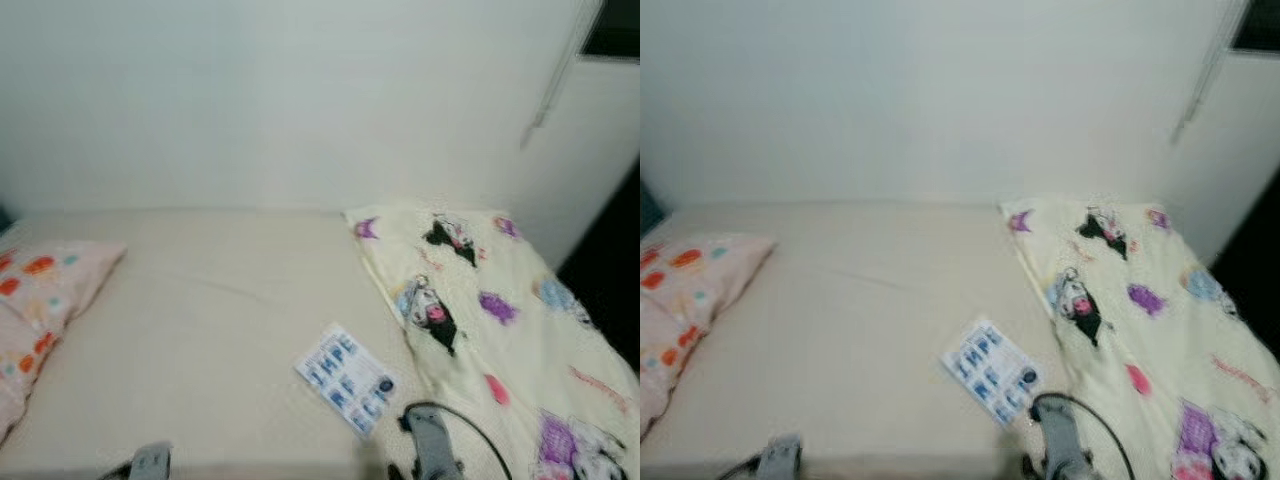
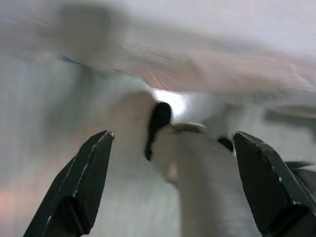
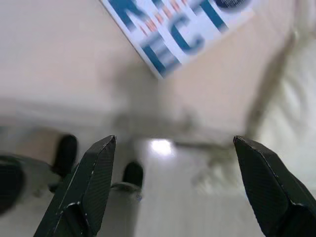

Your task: Clean up the room

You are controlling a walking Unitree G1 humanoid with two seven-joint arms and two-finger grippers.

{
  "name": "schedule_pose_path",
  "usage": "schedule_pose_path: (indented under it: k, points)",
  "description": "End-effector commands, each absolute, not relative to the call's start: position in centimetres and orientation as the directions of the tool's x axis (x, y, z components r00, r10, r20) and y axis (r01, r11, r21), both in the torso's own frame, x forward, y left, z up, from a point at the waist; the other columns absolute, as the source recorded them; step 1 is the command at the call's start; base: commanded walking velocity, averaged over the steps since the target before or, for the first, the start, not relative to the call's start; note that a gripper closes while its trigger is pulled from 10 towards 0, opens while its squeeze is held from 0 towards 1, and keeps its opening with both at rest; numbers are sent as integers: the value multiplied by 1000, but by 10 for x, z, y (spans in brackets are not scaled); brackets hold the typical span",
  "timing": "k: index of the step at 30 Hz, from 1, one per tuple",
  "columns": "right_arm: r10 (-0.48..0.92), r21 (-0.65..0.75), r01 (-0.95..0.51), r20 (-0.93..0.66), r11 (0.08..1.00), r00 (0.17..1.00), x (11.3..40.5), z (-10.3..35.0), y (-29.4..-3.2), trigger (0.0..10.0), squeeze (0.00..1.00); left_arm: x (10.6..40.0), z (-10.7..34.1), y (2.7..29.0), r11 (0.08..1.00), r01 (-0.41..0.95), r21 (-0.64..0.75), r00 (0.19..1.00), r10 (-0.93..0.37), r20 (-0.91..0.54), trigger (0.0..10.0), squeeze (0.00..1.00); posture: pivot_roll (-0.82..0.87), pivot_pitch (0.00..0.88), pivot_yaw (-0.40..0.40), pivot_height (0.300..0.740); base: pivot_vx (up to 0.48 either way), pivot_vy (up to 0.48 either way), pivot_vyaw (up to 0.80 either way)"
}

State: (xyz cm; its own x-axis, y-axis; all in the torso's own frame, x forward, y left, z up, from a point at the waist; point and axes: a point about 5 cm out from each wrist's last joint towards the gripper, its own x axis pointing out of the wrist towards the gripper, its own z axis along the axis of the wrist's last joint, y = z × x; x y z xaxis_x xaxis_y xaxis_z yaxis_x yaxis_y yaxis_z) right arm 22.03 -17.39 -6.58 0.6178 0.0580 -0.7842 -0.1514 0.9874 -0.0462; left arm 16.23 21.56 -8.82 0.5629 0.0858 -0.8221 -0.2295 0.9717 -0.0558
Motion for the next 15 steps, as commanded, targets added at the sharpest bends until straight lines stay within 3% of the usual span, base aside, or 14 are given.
schedule_pose_path:
  k: [1,8,15]
  points:
    - [24,-54,-118,-816,992,578,204,-74,-187,10000,0,163,-89,211,973,-221,-67,559,70,-826,10000,0,-2,9,-45,740,0,0,0]
    - [28,-24,-76,-787,997,616,213,-69,-187,10000,0,161,-90,211,974,-217,-63,553,70,-830,10000,0,0,9,-43,740,0,0,0]
    - [-16,46,71,-729,996,685,239,-51,-196,10000,0,159,-90,213,975,-216,-56,549,74,-833,10000,0,-3,14,-35,740,0,0,0]
